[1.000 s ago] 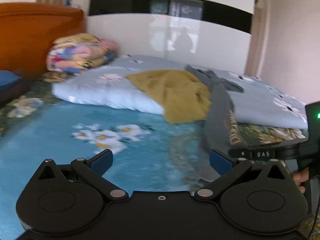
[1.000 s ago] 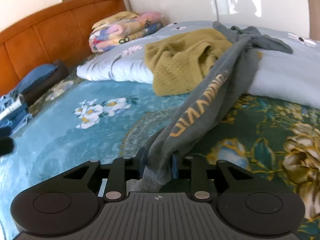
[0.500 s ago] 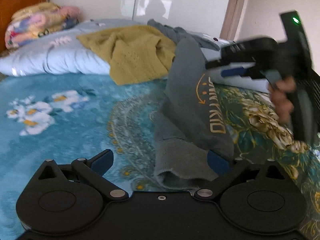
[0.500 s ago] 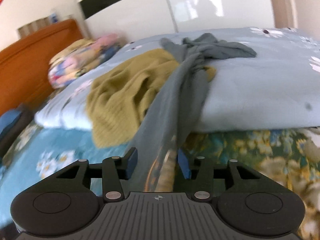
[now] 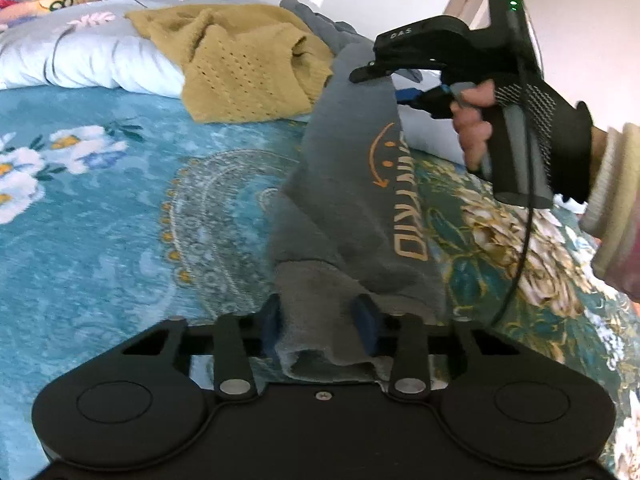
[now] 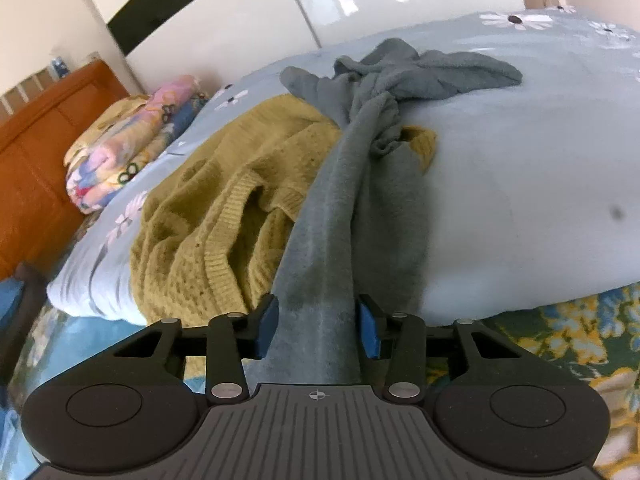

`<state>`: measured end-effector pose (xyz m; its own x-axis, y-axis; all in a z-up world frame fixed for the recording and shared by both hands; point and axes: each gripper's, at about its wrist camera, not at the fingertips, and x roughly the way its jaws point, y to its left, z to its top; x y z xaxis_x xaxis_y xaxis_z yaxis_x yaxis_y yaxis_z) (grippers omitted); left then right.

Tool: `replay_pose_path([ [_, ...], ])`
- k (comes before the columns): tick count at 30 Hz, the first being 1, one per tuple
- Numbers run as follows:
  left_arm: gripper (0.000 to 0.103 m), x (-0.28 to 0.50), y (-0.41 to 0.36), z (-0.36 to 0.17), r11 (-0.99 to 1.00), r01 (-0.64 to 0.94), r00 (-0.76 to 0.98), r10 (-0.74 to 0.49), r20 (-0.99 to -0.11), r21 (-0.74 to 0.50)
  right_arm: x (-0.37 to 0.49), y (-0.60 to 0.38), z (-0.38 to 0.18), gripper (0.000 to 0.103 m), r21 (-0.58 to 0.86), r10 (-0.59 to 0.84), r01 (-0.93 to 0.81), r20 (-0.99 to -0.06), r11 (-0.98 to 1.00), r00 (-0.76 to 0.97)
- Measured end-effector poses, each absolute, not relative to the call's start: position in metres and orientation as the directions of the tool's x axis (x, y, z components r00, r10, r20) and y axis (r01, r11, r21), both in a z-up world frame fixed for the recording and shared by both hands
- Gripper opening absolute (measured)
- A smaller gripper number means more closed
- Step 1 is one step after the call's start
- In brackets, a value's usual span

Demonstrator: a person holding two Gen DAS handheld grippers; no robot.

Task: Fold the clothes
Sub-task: 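Grasp the grey sweatshirt with the left gripper beside the right gripper, then pull the grey sweatshirt off the pillow onto the blanket with both grippers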

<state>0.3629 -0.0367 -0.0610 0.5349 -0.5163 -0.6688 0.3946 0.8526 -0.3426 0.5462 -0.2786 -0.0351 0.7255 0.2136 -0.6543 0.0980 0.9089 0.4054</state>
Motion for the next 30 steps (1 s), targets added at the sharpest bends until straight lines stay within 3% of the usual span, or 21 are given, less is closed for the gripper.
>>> replay_pose_path([
  [2,0.010,0.362,-0.038,-0.060,0.847,0.397,0.531,-0.527,-0.664,-0.355,0.548,-0.280,-0.035,0.008,0.413,0.213,0.115,-0.664,0.903,0.716],
  [4,0.008,0.361,-0.036,-0.058,0.844,0.390,0.535,-0.533,-0.655,-0.368,0.546,-0.280,-0.033,0.004,0.426,0.227,0.104,-0.655,0.899,0.721],
  [16,0.006,0.322,0.025,-0.012,0.882,0.295,0.707,-0.460,-0.537,-0.367,0.504,-0.270,0.013,0.001,0.451,0.344,-0.068,-0.565,0.890,0.750],
  [30,0.006,0.255,0.090,0.040,0.919,0.206,0.828,-0.346,-0.441,-0.335,0.458,-0.224,0.037,0.001,0.474,0.433,-0.162,-0.546,0.866,0.717],
])
